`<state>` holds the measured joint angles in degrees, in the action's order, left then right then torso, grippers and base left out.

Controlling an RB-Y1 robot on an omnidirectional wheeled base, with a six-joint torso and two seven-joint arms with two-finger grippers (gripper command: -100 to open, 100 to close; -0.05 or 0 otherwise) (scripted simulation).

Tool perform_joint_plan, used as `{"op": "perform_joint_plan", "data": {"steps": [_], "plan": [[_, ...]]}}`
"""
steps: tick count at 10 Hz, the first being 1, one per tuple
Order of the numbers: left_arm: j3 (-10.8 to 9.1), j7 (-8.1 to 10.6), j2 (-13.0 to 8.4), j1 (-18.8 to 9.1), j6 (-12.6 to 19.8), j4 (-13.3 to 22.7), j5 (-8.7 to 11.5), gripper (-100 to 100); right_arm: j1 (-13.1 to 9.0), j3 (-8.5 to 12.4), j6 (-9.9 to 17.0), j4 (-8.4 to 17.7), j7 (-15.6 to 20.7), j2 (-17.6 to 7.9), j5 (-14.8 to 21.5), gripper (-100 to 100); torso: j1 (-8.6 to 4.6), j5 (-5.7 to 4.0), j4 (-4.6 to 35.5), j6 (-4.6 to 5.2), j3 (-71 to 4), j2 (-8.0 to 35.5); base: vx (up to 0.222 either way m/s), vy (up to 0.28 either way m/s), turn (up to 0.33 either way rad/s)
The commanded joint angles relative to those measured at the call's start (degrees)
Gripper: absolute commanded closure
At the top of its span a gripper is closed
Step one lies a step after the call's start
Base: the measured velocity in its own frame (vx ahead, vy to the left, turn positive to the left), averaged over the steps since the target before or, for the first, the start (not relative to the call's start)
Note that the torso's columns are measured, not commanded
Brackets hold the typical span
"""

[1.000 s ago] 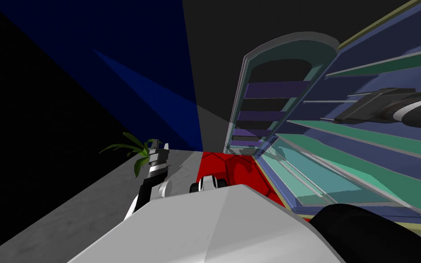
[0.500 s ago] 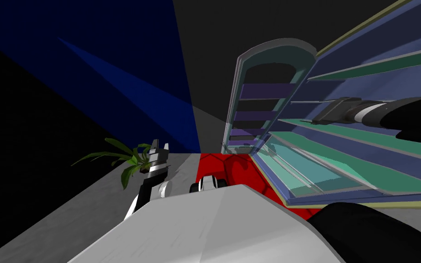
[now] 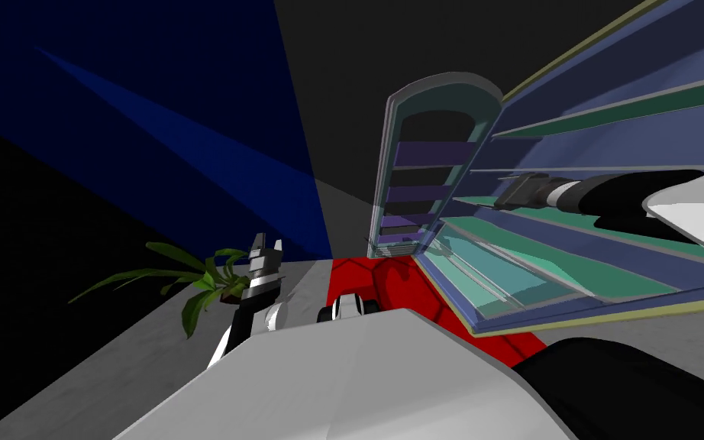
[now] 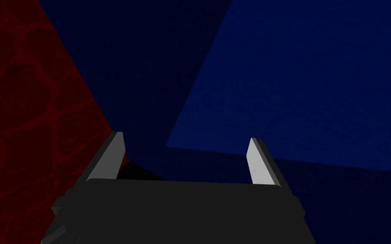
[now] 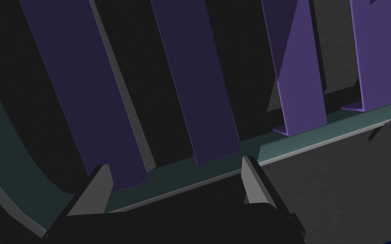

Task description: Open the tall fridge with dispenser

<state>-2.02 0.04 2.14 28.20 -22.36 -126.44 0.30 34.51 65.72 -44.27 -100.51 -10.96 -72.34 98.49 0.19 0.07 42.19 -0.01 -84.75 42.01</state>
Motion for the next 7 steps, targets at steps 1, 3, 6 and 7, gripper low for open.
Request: {"op": "perform_joint_plan", "data": {"steps": [1, 3, 6, 7], "plan": [[0.01, 0.00, 0.0, 0.0, 0.0, 0.0, 0.0, 0, -4.6, -4.5, -0.2, 4.6, 4.6, -1.4, -4.7, -100, -0.14, -0.05, 0.0, -0.07, 0.1, 0.2, 0.021, 0.020, 0.023], [0.00, 0.00, 0.0, 0.0, 0.0, 0.0, 0.0, 0, -7.7, -8.0, -0.2, 4.6, 5.9, -1.4, -6.0, -100, -0.34, -0.13, 0.2, 0.01, 0.3, 0.5, -0.004, -0.005, 0.010], [0.00, 0.00, 0.0, 0.0, 0.0, 0.0, 0.0, 0, -11.7, -12.4, -0.6, 8.8, 10.2, -5.5, -10.4, -100, -0.03, -0.02, 0.0, -0.02, 0.0, 0.0, 0.069, 0.028, -0.234], [0.00, 0.00, 0.0, 0.0, 0.0, 0.0, 0.0, 0, -13.5, -14.4, -0.6, 10.5, 12.2, -5.5, -12.2, -100, 0.01, 0.00, 0.0, 0.02, 0.0, -0.1, 0.062, 0.064, -0.089]]}}
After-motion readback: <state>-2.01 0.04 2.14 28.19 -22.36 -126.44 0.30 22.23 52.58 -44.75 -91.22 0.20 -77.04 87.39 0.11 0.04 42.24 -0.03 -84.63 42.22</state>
